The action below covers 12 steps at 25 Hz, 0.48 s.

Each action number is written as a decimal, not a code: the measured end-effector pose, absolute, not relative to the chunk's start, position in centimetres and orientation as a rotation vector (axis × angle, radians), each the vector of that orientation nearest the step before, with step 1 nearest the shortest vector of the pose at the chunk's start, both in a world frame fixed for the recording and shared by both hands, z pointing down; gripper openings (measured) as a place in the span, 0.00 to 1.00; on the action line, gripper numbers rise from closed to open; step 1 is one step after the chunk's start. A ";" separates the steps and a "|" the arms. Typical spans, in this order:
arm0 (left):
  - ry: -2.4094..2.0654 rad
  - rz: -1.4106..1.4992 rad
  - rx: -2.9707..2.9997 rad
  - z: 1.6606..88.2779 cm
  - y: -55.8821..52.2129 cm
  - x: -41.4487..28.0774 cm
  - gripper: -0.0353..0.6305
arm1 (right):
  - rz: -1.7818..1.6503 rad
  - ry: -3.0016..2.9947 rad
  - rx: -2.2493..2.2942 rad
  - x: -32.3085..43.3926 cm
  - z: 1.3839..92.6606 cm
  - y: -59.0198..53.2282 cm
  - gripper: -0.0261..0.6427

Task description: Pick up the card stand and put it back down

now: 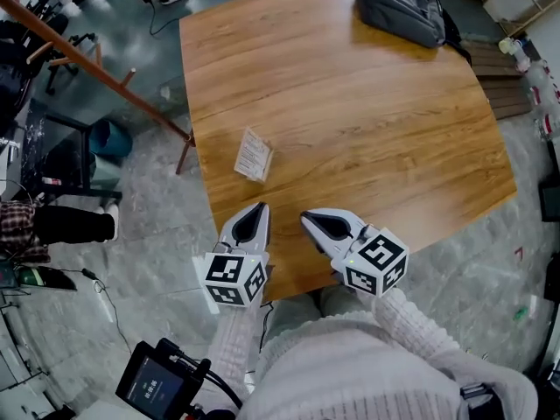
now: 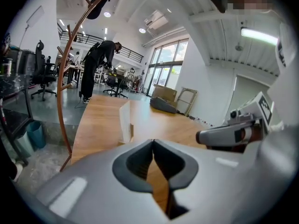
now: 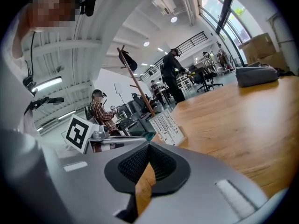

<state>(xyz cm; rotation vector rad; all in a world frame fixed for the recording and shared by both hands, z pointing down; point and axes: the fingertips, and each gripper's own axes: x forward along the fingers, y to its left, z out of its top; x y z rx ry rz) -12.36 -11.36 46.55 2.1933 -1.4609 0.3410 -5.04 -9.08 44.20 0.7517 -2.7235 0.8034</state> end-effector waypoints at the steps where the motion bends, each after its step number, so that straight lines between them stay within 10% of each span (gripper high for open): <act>1: -1.463 0.354 2.191 46.8 -11.7 -12.6 0.07 | 0.818 -2.720 0.752 -5.0 44.5 -9.3 0.04; 12: -1.500 0.469 2.121 50.9 -15.2 -14.9 0.20 | 0.918 -2.688 0.798 -4.6 47.3 -11.9 0.04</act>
